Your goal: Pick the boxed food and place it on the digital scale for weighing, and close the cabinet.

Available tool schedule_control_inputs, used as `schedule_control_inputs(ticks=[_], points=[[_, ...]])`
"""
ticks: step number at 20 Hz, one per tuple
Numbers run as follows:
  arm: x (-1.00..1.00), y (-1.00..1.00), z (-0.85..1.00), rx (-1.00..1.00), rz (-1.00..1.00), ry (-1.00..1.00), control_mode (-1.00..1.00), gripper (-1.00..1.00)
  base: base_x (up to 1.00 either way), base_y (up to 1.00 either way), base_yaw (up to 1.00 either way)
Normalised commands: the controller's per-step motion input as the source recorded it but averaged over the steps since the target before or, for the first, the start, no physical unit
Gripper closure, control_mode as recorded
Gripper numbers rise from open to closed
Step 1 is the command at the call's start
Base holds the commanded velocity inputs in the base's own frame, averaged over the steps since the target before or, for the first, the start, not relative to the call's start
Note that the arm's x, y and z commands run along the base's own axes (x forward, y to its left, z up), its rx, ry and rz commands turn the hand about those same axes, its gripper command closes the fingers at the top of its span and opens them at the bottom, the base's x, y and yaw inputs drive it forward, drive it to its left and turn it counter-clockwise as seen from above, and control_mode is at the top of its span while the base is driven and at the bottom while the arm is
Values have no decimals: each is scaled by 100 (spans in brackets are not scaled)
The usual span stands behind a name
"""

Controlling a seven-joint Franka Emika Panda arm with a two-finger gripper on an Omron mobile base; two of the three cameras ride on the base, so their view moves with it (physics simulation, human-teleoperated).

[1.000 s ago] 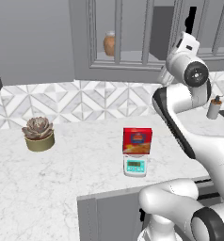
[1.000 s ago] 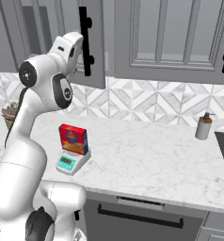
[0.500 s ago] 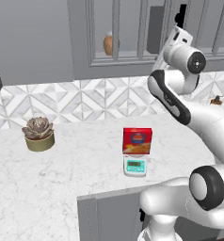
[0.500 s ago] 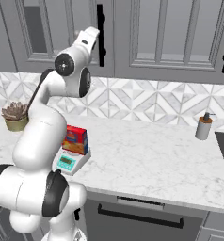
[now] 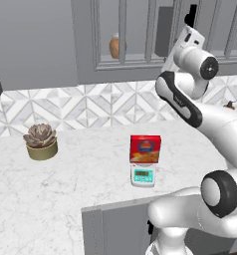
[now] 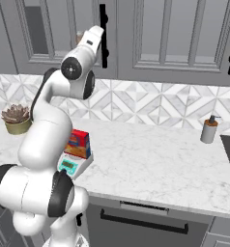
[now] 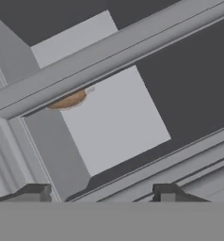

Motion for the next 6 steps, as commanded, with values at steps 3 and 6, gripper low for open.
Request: schedule_control_inputs(ticks=[3,6], points=[[38,29,-36,0,0,5,-100,-100,0,0,0],[47,30,-36,0,2,30,-100,-100,0,0,0]])
